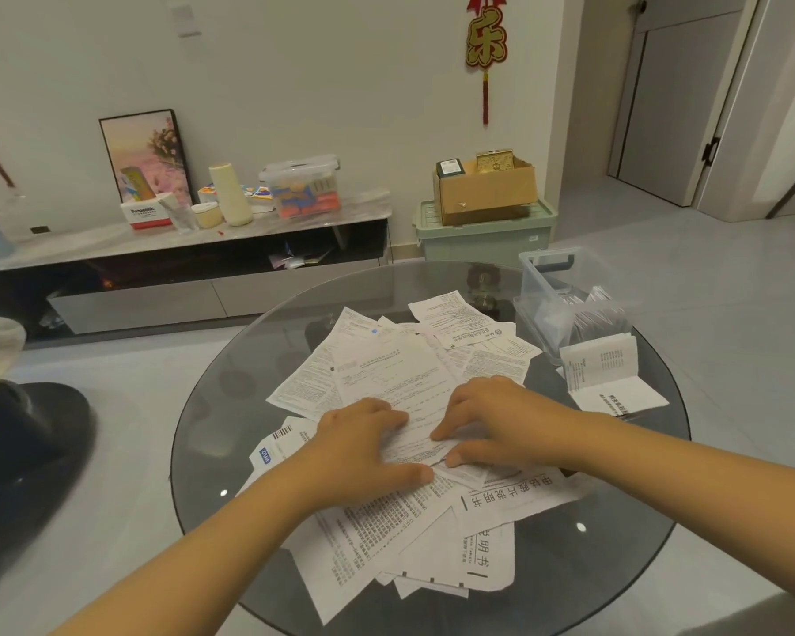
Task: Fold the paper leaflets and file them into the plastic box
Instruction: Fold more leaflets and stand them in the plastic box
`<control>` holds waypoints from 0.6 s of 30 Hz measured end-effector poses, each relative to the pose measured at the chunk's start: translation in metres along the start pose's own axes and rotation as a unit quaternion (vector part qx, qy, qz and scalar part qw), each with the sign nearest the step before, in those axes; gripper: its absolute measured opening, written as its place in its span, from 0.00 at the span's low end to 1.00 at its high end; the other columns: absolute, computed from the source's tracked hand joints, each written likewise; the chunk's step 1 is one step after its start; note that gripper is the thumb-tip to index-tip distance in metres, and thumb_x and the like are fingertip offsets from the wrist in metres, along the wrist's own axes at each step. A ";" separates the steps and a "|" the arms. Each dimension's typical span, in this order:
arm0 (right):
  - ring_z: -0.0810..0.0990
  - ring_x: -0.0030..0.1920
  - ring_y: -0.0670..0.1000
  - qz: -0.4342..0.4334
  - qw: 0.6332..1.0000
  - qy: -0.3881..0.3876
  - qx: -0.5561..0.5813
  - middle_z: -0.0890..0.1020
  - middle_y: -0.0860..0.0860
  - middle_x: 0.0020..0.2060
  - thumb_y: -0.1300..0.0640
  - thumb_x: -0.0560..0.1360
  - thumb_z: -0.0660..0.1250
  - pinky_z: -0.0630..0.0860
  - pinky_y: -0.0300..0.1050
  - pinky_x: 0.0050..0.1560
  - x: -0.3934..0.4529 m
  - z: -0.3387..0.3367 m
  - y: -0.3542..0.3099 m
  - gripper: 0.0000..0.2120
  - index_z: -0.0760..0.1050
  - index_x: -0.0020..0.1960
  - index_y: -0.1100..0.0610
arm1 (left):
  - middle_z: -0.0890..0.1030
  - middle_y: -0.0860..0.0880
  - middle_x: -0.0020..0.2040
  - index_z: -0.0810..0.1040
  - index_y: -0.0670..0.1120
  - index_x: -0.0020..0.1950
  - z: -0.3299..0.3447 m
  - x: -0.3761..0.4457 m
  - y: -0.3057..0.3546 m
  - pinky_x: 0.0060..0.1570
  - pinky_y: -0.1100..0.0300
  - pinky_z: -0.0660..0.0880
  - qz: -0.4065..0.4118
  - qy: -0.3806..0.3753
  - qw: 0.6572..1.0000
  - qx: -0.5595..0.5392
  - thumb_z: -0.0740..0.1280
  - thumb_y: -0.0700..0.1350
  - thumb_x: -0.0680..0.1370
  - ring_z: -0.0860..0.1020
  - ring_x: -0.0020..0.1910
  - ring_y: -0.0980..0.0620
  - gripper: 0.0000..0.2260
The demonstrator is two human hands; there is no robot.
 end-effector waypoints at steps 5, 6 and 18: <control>0.74 0.53 0.45 0.029 0.998 -0.017 0.060 0.78 0.45 0.52 0.44 0.77 0.61 0.71 0.44 0.56 0.004 0.000 0.003 0.14 0.80 0.57 0.45 | 0.66 0.56 0.71 0.66 0.53 0.72 -0.004 0.001 -0.003 0.69 0.58 0.62 0.015 -0.003 0.999 -0.029 0.64 0.61 0.75 0.65 0.69 0.55 0.28; 0.76 0.51 0.47 0.027 0.998 -0.009 0.053 0.79 0.46 0.49 0.45 0.78 0.59 0.73 0.45 0.54 0.004 0.000 0.003 0.14 0.81 0.54 0.48 | 0.69 0.56 0.69 0.70 0.53 0.69 -0.007 0.000 -0.002 0.66 0.59 0.65 0.016 0.004 0.999 -0.051 0.64 0.59 0.76 0.68 0.66 0.56 0.24; 0.71 0.43 0.39 0.144 0.912 0.274 0.271 0.74 0.43 0.49 0.46 0.77 0.63 0.64 0.31 0.40 -0.004 -0.037 0.014 0.11 0.70 0.55 0.50 | 0.77 0.50 0.41 0.72 0.46 0.40 -0.033 0.005 -0.003 0.40 0.60 0.69 -0.034 0.135 0.956 -0.259 0.56 0.46 0.81 0.74 0.41 0.52 0.12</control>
Point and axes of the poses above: each hand's wrist, its own x-axis towards the middle knuckle, its own z-axis out of the palm, y = z × x, the point moved 6 cm from there along x, towards the middle knuckle
